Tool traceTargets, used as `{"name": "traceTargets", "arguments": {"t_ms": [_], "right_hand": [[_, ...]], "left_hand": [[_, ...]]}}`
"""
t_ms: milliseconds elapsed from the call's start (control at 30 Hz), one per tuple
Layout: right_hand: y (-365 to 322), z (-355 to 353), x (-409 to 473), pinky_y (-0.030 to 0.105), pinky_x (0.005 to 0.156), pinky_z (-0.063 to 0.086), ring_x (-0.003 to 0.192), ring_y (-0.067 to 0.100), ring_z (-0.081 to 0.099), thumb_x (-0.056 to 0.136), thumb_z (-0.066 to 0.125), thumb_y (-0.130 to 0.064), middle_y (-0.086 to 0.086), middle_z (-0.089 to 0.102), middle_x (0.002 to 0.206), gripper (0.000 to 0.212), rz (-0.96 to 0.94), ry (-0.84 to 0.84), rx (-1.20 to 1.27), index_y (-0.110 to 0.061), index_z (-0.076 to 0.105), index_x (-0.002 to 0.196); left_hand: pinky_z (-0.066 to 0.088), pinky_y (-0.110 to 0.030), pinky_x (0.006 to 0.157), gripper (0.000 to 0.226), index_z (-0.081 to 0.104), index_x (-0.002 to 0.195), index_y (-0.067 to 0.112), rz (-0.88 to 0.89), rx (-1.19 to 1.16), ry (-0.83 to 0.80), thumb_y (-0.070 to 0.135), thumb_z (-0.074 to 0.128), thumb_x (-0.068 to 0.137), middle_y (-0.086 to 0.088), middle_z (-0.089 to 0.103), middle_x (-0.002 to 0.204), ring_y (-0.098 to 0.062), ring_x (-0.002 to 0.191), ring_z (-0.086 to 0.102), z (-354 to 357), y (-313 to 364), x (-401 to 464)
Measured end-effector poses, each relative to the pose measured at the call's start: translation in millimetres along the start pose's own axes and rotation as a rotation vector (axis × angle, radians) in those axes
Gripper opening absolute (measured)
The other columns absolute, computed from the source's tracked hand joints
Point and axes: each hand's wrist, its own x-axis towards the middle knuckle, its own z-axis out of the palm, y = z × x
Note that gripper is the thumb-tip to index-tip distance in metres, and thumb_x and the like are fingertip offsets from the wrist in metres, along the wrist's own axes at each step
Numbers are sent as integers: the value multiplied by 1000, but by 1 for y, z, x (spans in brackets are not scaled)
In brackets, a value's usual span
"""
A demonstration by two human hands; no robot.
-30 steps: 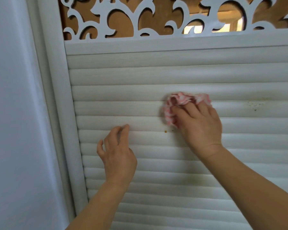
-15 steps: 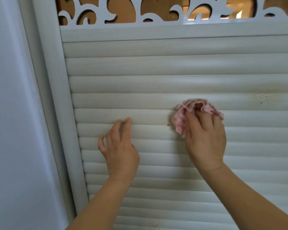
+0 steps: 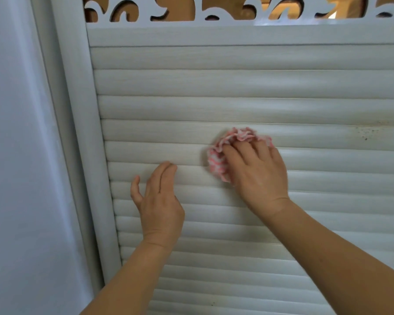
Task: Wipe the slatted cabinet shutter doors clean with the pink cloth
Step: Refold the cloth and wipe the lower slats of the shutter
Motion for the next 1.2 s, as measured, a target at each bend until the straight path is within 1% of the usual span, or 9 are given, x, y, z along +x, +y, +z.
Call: {"name": "traceTargets", "arguments": {"t_ms": [133,267,433,633,767,933,1033,1133,1200], "right_hand": [[37,-11,-25,43,73,42,94,34,42,81,51,-19,13,66,103,30,145,-17,-31,-11,66,107],[22,-9,-22,43,70,46,88,36,49,81,60,-17,14,65,98,24,260,5,-31,-9,67,102],[-28,7,5,42,75,35,87,32,45,78,65,-19,9,65,95,26,156,25,-51,-14,67,103],[-25,5,9,40,78,40,87,32,57,81,51,-19,6,66,100,33,6,-1,-27,-16,67,110],[-3,-1,-4,44,80,46,95,33,40,77,57,-18,10,66,104,34,99,-29,-16,-14,65,110],[-14,0,-4,43,76,42,92,33,37,72,75,-9,14,65,101,36,168,-48,-38,-10,67,107],[-23,2,1,43,74,43,91,33,37,74,66,-11,14,64,101,34,133,-37,-31,-10,66,108],[-40,6,12,40,72,42,87,33,46,77,50,-14,10,64,97,33,61,-2,-33,-14,67,106],[-54,10,24,39,71,41,83,32,52,80,47,-15,8,64,94,32,9,28,-17,-15,68,104]], "left_hand": [[14,-45,106,61,57,116,11,55,9,1,-8,32,64,-7,58,123,-9,113,43,-3,-3,0],[16,-45,106,62,54,113,12,49,-33,26,-13,38,59,-9,60,119,-11,111,44,0,-3,2],[18,-42,106,56,57,103,10,31,-88,31,-13,36,56,-9,62,116,-11,110,46,-1,-4,3],[16,-39,106,58,46,101,21,76,-106,-14,-12,33,55,-5,63,115,-8,109,46,-9,-12,8],[12,-36,106,58,43,97,24,86,-120,-47,-13,30,54,-6,61,119,-11,110,50,-17,-18,10],[10,-37,104,53,54,91,14,-37,-68,-12,-23,42,55,-8,57,127,-22,116,54,-27,-29,21],[8,-34,106,51,53,88,14,-10,-71,-19,-20,36,54,-9,60,123,-23,118,54,-30,-35,25],[9,-40,110,61,58,104,10,5,-92,-31,-16,30,56,2,62,101,-19,120,51,-31,-43,26],[9,-42,111,72,55,119,6,23,-117,-34,-18,29,57,10,50,89,-15,119,50,-32,-48,27]]}}
